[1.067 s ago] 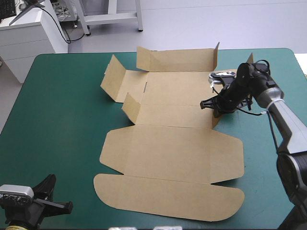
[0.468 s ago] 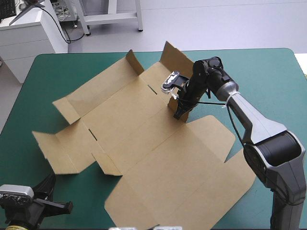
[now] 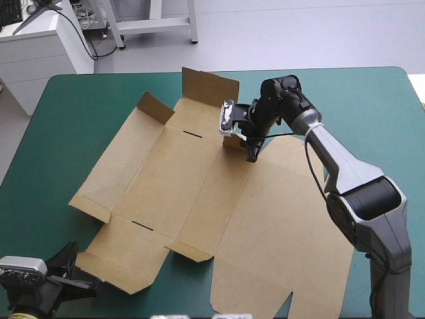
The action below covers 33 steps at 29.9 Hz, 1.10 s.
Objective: Fold the box
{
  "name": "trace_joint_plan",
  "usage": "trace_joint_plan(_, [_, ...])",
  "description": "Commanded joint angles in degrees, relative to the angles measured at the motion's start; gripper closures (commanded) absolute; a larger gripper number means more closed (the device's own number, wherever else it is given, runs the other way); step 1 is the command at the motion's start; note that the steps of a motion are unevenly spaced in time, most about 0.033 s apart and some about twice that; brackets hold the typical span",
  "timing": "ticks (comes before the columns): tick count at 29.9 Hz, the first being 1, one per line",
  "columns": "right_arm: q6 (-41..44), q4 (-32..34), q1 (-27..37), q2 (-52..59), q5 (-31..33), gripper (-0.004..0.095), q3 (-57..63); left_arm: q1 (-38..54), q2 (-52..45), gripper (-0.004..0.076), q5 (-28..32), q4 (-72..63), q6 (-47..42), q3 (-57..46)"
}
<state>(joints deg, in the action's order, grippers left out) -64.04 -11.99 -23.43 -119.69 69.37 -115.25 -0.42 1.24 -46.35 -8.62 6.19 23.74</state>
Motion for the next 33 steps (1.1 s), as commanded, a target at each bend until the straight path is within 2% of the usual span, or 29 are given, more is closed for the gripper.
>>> trace_joint_plan(1, [-7.5,-2.37,-0.87,1.78,-2.11,0.0927,-2.94,-0.05,0.74,0.0732,4.06,-0.84,-0.36,2.0])
trace_joint_plan(12, [-21.17,-3.91,-1.93,-2.65,-3.51,0.0927,-5.27,-0.05,0.74,0.0732,4.06,-0.84,-0.36,2.0])
trace_joint_plan(22, [-20.43,-4.38,-1.93,-3.4,-6.83,0.0896,-5.27,-0.05,0.74,0.0732,4.06,-0.84,-0.36,2.0])
trace_joint_plan(26, [-20.03,-5.55,-1.93,-3.4,-6.97,0.0706,-5.27,-0.05,0.74,0.0732,4.06,-0.84,-0.36,2.0])
trace_joint_plan(31, [-15.96,-7.72,-1.93,-3.04,-7.21,0.0307,-5.27,-0.05,0.74,0.0732,4.06,-0.84,-0.36,2.0])
trace_joint_plan(33, [-11.4,-7.7,-1.93,-2.04,-7.26,0.0225,-5.27,-0.05,0.74,0.0732,4.06,-0.84,-0.36,2.0])
